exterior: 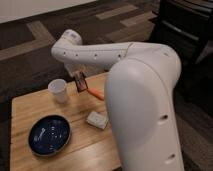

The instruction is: Place the eraser in the ceramic cup

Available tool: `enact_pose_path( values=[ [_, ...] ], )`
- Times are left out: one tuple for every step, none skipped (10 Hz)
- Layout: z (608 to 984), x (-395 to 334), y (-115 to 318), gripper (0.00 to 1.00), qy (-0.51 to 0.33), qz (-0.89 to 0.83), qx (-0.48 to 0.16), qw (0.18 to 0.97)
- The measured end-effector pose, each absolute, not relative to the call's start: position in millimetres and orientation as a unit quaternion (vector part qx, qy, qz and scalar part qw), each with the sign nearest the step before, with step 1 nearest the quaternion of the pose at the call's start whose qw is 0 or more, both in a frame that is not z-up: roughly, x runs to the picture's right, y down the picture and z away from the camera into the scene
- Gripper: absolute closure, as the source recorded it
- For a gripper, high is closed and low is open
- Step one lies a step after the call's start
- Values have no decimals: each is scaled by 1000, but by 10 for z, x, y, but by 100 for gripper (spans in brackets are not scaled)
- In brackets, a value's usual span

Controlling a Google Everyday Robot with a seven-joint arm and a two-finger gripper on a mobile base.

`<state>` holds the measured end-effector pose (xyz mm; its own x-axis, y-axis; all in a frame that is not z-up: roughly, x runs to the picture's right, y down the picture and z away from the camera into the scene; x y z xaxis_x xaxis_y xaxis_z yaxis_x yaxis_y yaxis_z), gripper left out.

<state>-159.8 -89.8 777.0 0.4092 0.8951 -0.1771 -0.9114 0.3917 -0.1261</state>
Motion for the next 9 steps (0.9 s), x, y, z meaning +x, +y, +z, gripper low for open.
enact_pose_path(
  values=[
    [7629, -1671, -902, 100, 29, 532, -92, 842],
    [7530, -1744, -896, 100, 21, 520, -85, 850],
    [7457, -1857, -874, 100, 13, 505, -80, 859],
    [7382, -2007, -846, 100, 5, 485, -76, 871],
    [7296, -2155, -835, 100, -5, 466, -72, 882],
    [7206, -2330, -818, 100, -16, 443, -68, 894],
    [7150, -2455, -796, 100, -24, 426, -67, 902],
    [7096, -2583, -777, 100, -33, 407, -67, 911],
    [7074, -2701, -755, 100, -43, 390, -68, 917]
  ],
)
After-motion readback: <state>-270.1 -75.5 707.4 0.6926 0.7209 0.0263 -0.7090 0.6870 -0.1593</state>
